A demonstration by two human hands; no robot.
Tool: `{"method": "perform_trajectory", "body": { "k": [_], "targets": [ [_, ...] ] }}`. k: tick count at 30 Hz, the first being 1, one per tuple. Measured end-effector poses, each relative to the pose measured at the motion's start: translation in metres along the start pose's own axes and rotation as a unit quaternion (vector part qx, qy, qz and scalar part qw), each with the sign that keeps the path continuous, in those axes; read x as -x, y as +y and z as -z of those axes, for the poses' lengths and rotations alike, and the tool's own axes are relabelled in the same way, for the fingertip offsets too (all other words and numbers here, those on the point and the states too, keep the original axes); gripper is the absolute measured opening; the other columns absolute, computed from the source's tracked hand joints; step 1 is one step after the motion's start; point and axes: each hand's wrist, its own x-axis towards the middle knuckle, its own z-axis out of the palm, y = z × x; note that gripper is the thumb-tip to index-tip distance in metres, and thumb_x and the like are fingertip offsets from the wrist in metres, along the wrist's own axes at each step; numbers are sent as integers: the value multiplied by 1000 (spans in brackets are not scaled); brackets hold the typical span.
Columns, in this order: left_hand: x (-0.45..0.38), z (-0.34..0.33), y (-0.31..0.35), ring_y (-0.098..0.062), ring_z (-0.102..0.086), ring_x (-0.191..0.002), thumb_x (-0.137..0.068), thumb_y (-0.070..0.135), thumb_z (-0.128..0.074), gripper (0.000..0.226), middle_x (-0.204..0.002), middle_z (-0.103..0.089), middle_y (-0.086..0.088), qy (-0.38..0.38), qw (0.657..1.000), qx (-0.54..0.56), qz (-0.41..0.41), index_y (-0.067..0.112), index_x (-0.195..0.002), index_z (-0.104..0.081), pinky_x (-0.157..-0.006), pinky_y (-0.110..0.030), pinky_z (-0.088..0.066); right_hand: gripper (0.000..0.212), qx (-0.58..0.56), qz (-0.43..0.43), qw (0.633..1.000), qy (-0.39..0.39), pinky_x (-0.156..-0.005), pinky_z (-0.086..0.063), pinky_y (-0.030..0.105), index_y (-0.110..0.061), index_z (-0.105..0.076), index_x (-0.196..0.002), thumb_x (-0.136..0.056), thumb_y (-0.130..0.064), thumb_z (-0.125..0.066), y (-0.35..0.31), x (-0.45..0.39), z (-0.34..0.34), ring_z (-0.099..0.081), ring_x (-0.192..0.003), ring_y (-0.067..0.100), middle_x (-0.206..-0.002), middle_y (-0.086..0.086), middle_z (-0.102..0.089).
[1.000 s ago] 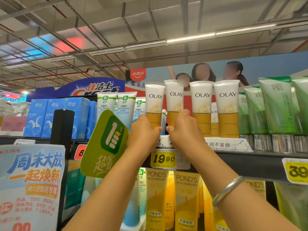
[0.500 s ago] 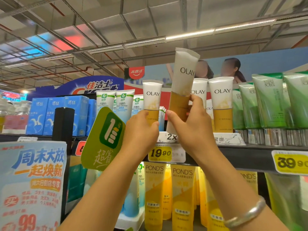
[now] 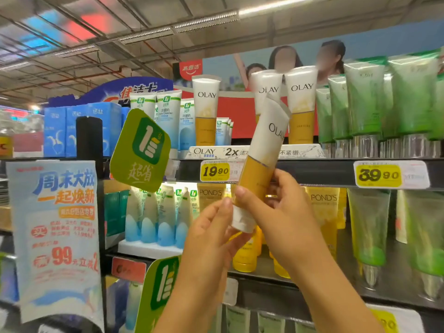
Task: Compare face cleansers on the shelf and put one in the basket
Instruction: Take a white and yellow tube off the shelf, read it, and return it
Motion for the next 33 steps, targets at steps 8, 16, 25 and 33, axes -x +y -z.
{"method": "perform_trajectory", "body": {
  "k": [8, 16, 25, 33],
  "targets": [
    [55, -2, -35, -18, -70, -92, -82, 26, -55, 32, -101, -73, -11, 20, 994, 68, 89, 6, -104, -65, -68, -22, -55, 33, -39, -84, 996, -18, -64, -53, 18, -27, -55, -105, -77, -21, -72, 24, 57, 18, -67, -75, 5, -90, -4, -68],
    [104, 1, -60, -22, -71, -87, -72, 25, -60, 36, -100, -72, -18, 87, 973, 129, 168, 0, -96, -72, -73, -31, -59, 25, -128, -155, 979, -18, -59, -48, 12, -13, -55, -110, -86, -15, -62, 40, 102, 33, -66, -70, 0, -90, 0, -70],
    [150, 13, -77, -23, -70, -67, -69, 23, -62, 26, -80, -72, -20, 131, 937, 175, 271, 2, -67, -76, -56, -29, -57, 25, -204, -231, 951, -9, -64, -53, 21, -3, -59, -106, -86, -17, -57, 60, 138, 46, -64, -73, 8, -75, -5, -70],
    [157, 25, -86, -29, -71, -73, -71, 20, -64, 26, -93, -70, -26, 102, 916, 221, 319, -3, -76, -75, -58, -33, -57, 39, -181, -233, 954, 42, -66, -54, 22, -10, -63, -101, -68, -32, -63, 65, 153, 45, -68, -77, 10, -80, -3, -73]
  ]
}}
